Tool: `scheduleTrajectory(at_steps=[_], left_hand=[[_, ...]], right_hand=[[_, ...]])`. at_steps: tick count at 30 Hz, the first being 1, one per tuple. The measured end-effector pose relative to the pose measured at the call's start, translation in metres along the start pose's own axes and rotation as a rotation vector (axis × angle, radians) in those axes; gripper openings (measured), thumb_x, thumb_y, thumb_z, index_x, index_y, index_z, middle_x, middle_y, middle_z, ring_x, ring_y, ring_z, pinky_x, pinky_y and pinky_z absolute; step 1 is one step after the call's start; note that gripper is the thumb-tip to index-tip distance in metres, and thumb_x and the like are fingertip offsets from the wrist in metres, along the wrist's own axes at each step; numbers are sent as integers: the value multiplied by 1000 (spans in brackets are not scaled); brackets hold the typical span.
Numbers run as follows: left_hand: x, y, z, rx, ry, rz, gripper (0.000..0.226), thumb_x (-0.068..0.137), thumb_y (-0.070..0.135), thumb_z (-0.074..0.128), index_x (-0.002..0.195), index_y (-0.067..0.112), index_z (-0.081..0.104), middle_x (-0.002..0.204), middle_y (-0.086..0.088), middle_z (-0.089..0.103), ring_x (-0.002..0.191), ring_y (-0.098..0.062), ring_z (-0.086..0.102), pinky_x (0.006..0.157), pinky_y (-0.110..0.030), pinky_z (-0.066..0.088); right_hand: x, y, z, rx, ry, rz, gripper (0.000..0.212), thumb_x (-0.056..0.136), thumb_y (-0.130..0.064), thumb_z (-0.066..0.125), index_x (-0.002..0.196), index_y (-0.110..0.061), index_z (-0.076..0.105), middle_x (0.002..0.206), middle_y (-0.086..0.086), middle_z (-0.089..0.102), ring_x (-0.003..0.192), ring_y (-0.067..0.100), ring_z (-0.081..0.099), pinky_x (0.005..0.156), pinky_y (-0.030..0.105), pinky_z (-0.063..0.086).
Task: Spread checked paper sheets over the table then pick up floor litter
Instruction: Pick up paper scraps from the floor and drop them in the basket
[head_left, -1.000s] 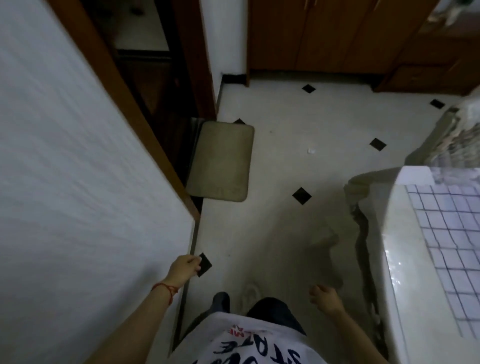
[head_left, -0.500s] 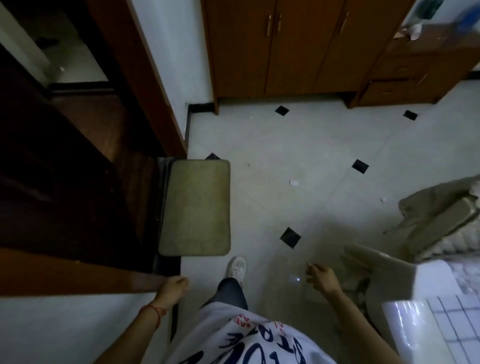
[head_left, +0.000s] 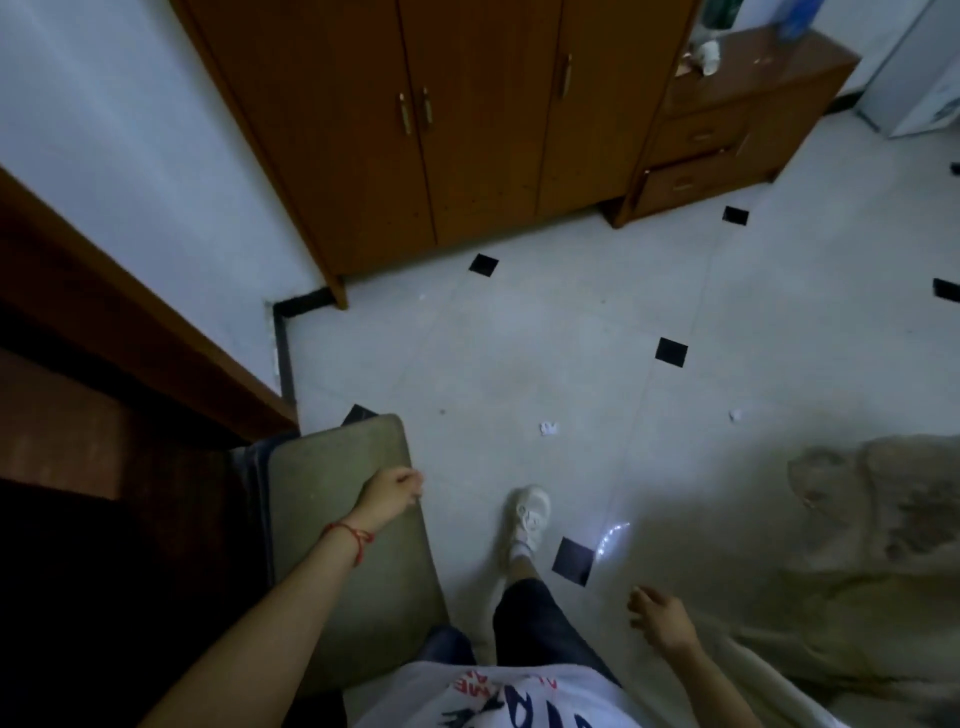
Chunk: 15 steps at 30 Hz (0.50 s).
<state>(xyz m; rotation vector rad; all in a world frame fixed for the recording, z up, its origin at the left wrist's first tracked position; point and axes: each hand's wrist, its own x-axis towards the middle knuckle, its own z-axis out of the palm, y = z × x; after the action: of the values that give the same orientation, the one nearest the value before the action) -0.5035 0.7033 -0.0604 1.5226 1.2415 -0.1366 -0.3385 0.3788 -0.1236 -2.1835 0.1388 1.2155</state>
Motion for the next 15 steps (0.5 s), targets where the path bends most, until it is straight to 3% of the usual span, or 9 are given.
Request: scheduleTrajectory(at_steps=[2,6,8,10,12,15], left_hand=[[37,26,-3,-14,6,-4,10,94,10,46,92,9,56,73,-1,56,66,-9,51,45,-6,42],[94,53,-7,45,-22,-101,29,94,12,46,67,15,55,69,-1,55,70,-14,54,55,-14,39],[116,65,-9,91,-27,-157,29,94,14,47,66,15,55,71,-4,58,70,-16,54,57,-18,39],[139,77,-13,124,-31,-201,21,94,17,47,84,7,62,83,-11,62,69,-16,55,59,-20,40],[157,89,-16,152,-40,-228,27,95,20,46,108,0,59,96,-15,63,76,-19,56,59,-19,40],[187,101,-19,200,-85,-264,34,95,22,45,119,0,55,97,-12,61,80,-17,56,60,-18,40]], right_hand=[[27,-31,-4,6,-4,-6,26,96,-11,43,103,5,61,88,18,60,79,29,55,71,31,41],[81,-105,-20,34,20,-15,29,95,-8,44,105,16,56,85,25,58,70,25,50,55,26,37],[105,-145,-28,44,12,-11,32,95,-9,44,106,19,54,79,26,57,65,23,47,55,25,35],[129,-186,-35,73,12,-19,34,95,-11,44,108,18,53,83,29,58,70,24,51,57,26,35],[148,-221,-41,87,24,-22,31,94,-16,46,111,8,58,91,21,61,79,26,56,66,29,41],[175,-259,-41,118,25,-30,31,93,-21,48,113,-1,59,96,11,61,83,27,59,87,41,47]])
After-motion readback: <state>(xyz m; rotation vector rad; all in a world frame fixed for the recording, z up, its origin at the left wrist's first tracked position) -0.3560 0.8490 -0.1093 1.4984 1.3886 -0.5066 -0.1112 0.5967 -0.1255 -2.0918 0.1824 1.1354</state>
